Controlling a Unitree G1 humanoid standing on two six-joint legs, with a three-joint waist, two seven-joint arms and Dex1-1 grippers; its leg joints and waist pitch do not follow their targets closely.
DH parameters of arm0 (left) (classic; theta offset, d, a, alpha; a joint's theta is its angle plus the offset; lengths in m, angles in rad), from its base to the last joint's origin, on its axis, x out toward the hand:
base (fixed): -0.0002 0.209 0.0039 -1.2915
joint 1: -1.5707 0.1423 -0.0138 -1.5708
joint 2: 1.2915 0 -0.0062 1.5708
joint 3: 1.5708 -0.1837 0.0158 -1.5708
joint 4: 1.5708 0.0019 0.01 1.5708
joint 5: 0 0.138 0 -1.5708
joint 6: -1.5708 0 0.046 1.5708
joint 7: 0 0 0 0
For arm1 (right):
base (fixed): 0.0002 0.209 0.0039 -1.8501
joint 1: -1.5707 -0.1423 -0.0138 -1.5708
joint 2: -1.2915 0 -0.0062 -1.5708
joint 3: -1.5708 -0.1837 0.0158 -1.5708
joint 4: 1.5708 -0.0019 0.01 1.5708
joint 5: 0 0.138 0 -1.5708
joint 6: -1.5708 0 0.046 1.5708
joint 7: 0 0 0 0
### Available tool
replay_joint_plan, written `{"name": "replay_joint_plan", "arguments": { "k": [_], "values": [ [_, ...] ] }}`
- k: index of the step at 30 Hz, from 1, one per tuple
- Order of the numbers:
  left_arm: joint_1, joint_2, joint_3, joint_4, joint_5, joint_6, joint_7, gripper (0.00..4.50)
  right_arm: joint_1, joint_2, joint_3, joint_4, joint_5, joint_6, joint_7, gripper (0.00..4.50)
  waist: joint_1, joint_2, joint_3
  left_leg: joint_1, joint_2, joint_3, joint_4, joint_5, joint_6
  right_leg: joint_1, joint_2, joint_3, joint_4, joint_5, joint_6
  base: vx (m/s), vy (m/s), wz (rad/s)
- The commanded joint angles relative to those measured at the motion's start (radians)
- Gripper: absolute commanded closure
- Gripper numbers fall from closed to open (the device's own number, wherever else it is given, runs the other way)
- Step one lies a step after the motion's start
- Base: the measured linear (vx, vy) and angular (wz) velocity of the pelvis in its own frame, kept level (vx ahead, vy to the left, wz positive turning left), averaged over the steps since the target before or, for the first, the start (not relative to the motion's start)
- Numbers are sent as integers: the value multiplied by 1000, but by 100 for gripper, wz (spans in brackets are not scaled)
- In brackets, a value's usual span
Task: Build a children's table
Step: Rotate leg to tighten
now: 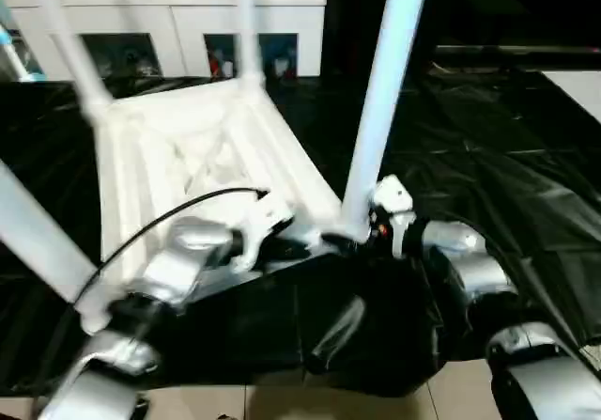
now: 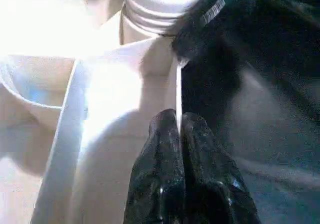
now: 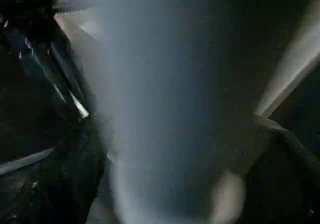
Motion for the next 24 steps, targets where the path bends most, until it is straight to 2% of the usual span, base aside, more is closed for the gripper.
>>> {"name": "replay_joint_plan", "arguments": {
  "k": [1, 3, 4, 6, 7, 14, 17, 24],
  "values": [
    [31, -12, -87, -55, -46, 34, -114, 450, -4, -11, 22, -51, 10, 21, 46, 34, -1, 0, -48, 19, 22, 8, -64, -247, 81, 45, -25, 18, -62, -69, -280, 0, 0, 0],
    [36, 0, -84, -68, -48, 39, -126, 450, 0, -23, 27, -65, 9, 32, 74, 34, 3, 0, -49, 20, 21, 7, -65, -248, 65, 45, -28, 21, -62, -76, -269, 0, 0, 0],
    [43, 31, -84, -80, -45, 45, -149, 450, 9, -48, 40, -91, 8, 66, 131, 34, 7, -3, -49, 19, 19, 6, -64, -231, 68, 48, -26, 21, -60, -58, -266, 0, 0, 0],
    [46, 46, -84, -83, -43, 46, -159, 450, 14, -62, 48, -104, 7, 80, 159, 34, 7, -4, -50, 17, 18, 8, -60, -198, 80, 48, -26, 21, -56, -16, -270, 0, 0, 0],
    [46, 55, -78, -81, -41, 44, -158, 450, 17, -74, 50, -110, 8, 89, 179, 34, 8, -8, -51, 17, 17, 9, -59, -193, 82, 48, -26, 20, -56, -12, -269, 0, 0, 0],
    [41, 51, -71, -91, -43, 68, -146, 450, 15, -73, 43, -125, 26, 119, 200, 34, 11, -7, -51, 19, 17, 8, -59, -187, 71, 47, -29, 21, -56, -36, -268, 0, 0, 0],
    [39, 47, -75, -92, -45, 70, -140, 450, 15, -68, 44, -133, 31, 138, 205, 58, 11, -8, -52, 18, 16, 9, -56, -169, 79, 49, -27, 21, -53, -5, -273, 0, 0, 0],
    [33, 43, -76, -86, -43, 70, -132, 450, 10, -66, 51, -123, 14, 138, 203, 108, 11, -8, -53, 18, 15, 8, -54, -166, 81, 50, -28, 20, -51, -7, -275, 0, 0, 0]
  ]
}}
